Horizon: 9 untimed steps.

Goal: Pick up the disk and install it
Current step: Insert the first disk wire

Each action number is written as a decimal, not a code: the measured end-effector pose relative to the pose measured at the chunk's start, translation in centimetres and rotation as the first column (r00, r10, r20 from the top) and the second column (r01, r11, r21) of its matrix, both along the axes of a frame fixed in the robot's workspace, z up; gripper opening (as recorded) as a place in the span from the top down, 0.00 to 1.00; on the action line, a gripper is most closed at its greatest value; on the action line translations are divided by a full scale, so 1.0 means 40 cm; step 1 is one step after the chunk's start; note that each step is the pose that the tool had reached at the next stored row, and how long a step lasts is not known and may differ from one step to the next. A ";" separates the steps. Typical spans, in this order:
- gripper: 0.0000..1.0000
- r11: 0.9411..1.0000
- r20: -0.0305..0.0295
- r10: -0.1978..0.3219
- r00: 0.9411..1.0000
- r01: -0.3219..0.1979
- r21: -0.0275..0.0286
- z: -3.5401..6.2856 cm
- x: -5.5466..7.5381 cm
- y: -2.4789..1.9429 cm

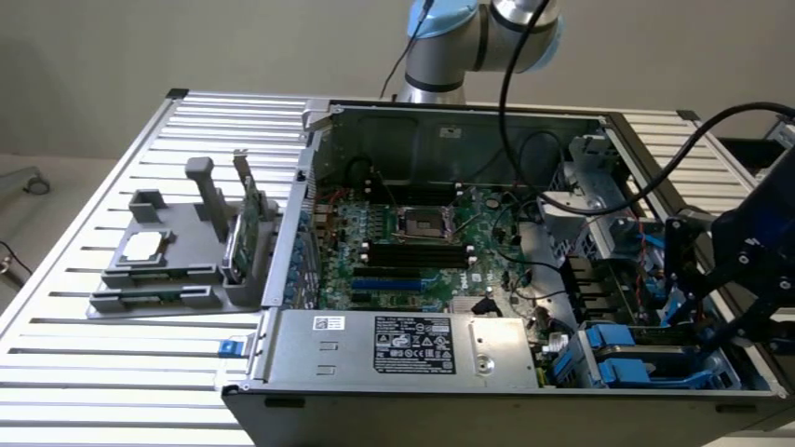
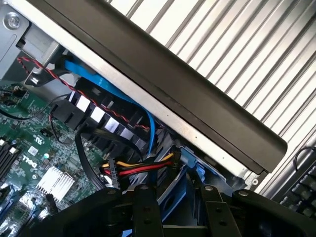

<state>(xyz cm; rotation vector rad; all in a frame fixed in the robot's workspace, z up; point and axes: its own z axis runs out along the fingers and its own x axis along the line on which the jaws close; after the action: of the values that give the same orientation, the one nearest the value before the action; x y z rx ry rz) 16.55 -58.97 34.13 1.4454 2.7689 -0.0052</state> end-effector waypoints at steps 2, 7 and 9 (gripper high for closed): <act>0.63 1.000 0.000 -0.025 1.000 0.025 0.000 -0.001 0.000 0.000; 0.63 0.996 0.000 -0.090 0.996 0.090 0.000 -0.003 0.000 0.000; 0.63 0.993 0.000 -0.116 0.993 0.116 0.000 -0.004 0.000 0.000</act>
<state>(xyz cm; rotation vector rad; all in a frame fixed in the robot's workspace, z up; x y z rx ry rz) 16.56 -58.97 33.95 1.6042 2.6804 -0.0066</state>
